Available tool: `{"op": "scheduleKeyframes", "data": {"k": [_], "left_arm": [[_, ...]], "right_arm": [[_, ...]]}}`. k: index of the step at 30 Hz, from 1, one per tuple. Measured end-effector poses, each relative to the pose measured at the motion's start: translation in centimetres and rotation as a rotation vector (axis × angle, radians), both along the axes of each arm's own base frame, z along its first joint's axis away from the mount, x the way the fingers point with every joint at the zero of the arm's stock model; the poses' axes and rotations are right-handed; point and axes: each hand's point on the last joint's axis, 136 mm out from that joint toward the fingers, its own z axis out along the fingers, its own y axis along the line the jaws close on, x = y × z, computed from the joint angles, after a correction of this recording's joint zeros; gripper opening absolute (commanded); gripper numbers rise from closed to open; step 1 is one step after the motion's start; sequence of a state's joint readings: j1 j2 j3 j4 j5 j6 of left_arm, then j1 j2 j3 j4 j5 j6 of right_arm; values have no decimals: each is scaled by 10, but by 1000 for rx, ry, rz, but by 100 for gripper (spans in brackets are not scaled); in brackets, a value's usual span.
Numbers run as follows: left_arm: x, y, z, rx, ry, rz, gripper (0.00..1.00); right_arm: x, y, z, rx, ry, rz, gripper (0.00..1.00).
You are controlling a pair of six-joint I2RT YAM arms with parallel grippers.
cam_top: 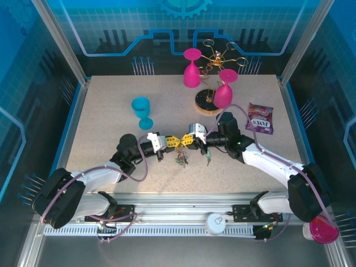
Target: Put the keys on the keyring
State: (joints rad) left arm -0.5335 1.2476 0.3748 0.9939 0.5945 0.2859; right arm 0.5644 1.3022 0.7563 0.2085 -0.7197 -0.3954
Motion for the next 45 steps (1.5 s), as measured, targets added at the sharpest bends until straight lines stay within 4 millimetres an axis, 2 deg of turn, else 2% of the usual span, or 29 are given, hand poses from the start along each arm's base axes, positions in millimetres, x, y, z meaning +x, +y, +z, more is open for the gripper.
{"op": "scheduleKeyframes", "data": {"k": [2, 4, 6, 8, 19, 28, 45], "left_arm": [[1, 0, 0, -1, -2, 4, 2], [2, 1, 0, -1, -1, 11, 10], [2, 1, -3, 11, 9, 15, 14], [3, 1, -8, 40, 30, 21, 15], [2, 5, -2, 182, 35, 35, 15], [-2, 7, -20, 256, 85, 24, 15], [-2, 8, -23, 274, 101, 23, 12]], "right_arm": [[0, 0, 0, 1, 0, -1, 0], [0, 0, 0, 1, 0, -2, 0], [-1, -1, -2, -10, 5, 2, 0], [-3, -2, -8, -36, 18, 8, 0], [-6, 1, 4, -169, -28, 43, 0], [-8, 4, -8, -293, -24, 61, 0], [-7, 2, -18, -418, -36, 66, 0]]}}
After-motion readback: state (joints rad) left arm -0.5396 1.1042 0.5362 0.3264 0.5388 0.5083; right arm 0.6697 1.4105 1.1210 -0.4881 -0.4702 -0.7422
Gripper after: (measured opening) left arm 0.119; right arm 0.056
